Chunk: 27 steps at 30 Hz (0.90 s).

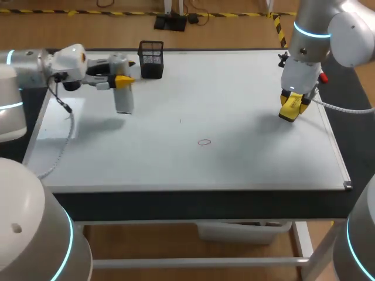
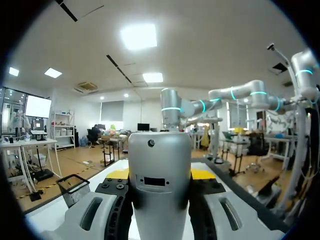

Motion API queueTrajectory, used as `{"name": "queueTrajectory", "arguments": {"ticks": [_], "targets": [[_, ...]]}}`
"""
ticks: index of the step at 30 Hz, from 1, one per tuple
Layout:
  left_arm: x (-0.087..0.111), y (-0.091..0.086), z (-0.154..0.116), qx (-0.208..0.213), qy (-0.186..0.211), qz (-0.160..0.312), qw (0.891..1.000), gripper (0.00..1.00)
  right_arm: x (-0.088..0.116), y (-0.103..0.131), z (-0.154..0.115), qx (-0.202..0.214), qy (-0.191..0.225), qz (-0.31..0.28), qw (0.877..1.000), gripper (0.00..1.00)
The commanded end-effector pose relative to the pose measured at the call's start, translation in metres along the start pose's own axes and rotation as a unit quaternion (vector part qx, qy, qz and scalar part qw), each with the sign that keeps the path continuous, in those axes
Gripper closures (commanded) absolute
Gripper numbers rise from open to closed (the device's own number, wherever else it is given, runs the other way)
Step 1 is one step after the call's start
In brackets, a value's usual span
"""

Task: Pick up the inspection probe, press it on each red-marked spot on the whiteboard one by one, put down the probe, pick up the eraser, and wipe off all the red marks.

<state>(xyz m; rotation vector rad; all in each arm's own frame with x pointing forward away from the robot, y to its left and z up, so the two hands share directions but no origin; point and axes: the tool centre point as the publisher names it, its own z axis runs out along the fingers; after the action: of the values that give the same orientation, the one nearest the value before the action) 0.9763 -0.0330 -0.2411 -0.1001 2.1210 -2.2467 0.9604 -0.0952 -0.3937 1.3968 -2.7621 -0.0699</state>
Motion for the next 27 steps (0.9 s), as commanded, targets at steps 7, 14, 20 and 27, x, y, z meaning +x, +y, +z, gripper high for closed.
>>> {"name": "queueTrajectory", "arguments": {"ticks": [7, 14, 20, 27], "targets": [[-0.004, -0.006, -0.061, 0.003, -0.050, 0.009, 0.999, 1.00, 0.000, -0.001, -0.001, 0.001, 0.002, -0.001, 1.000, 1.00], [-0.007, -0.005, -0.079, 0.006, -0.066, 0.009, 0.998, 1.00, 0.000, -0.001, -0.001, 0.001, 0.002, -0.001, 1.000, 1.00], [-0.006, -0.006, -0.083, 0.007, -0.074, 0.014, 0.997, 1.00, 0.000, -0.001, -0.001, 0.001, 0.002, -0.001, 1.000, 1.00], [-0.006, -0.006, -0.083, 0.007, -0.074, 0.014, 0.997, 1.00, 0.000, -0.001, -0.001, 0.001, 0.002, -0.001, 1.000, 1.00]]}}
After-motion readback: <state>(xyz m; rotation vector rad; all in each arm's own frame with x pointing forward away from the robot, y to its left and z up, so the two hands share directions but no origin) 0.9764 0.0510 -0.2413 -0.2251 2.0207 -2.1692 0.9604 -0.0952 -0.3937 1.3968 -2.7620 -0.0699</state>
